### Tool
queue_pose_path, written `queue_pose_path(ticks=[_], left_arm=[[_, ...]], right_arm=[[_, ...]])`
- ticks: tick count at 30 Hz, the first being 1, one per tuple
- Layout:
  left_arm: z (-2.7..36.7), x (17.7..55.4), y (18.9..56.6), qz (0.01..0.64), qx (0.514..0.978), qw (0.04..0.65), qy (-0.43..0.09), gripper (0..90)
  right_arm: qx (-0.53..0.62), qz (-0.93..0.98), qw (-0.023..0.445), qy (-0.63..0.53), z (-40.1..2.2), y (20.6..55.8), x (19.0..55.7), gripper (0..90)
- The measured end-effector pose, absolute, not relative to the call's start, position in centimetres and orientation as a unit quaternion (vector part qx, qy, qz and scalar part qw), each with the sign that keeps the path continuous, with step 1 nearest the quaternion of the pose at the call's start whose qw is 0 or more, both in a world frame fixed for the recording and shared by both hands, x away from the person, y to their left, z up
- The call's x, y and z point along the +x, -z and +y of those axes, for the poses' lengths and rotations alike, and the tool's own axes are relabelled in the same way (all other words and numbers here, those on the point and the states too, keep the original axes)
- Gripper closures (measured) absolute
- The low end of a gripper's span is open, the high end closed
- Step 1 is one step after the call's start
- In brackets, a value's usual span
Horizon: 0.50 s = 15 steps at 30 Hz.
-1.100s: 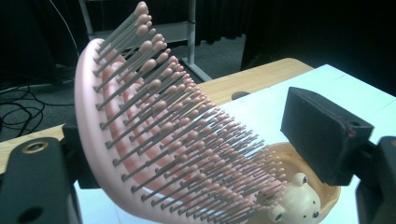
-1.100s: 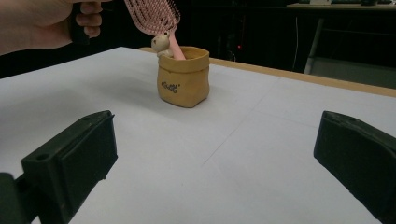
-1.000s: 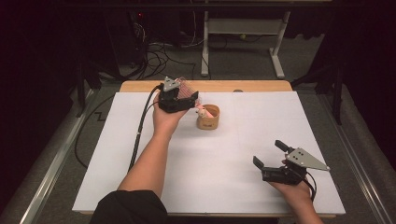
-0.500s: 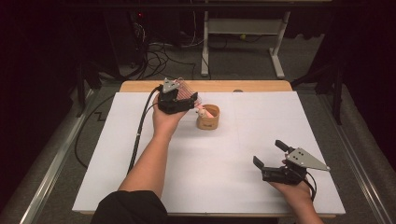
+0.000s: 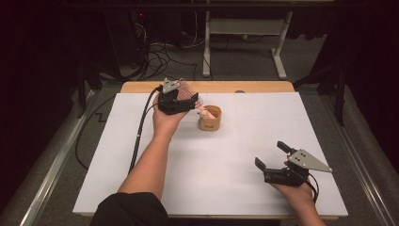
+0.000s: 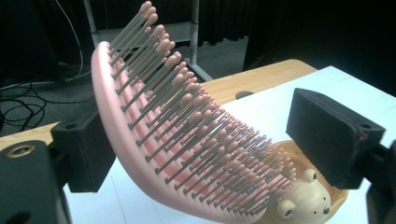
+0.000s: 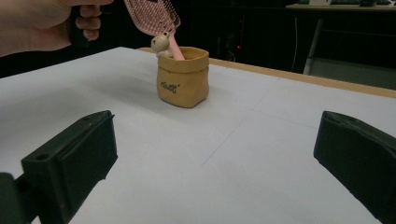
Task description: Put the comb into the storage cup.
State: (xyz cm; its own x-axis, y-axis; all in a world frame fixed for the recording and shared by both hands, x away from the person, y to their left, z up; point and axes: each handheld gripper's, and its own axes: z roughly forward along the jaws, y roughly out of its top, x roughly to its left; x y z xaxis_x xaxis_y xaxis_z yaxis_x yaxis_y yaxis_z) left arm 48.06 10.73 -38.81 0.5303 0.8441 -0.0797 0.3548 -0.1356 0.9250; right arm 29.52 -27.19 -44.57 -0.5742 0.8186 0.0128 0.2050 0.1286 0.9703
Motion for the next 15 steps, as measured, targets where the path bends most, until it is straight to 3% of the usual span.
queue_pose_path(ticks=[15], left_arm=[[10.76,48.17,39.14,0.427,0.714,0.503,-0.237,11.6]], right_arm=[[0.367,0.698,0.279,-0.548,-27.21,44.58,29.53,0.0]])
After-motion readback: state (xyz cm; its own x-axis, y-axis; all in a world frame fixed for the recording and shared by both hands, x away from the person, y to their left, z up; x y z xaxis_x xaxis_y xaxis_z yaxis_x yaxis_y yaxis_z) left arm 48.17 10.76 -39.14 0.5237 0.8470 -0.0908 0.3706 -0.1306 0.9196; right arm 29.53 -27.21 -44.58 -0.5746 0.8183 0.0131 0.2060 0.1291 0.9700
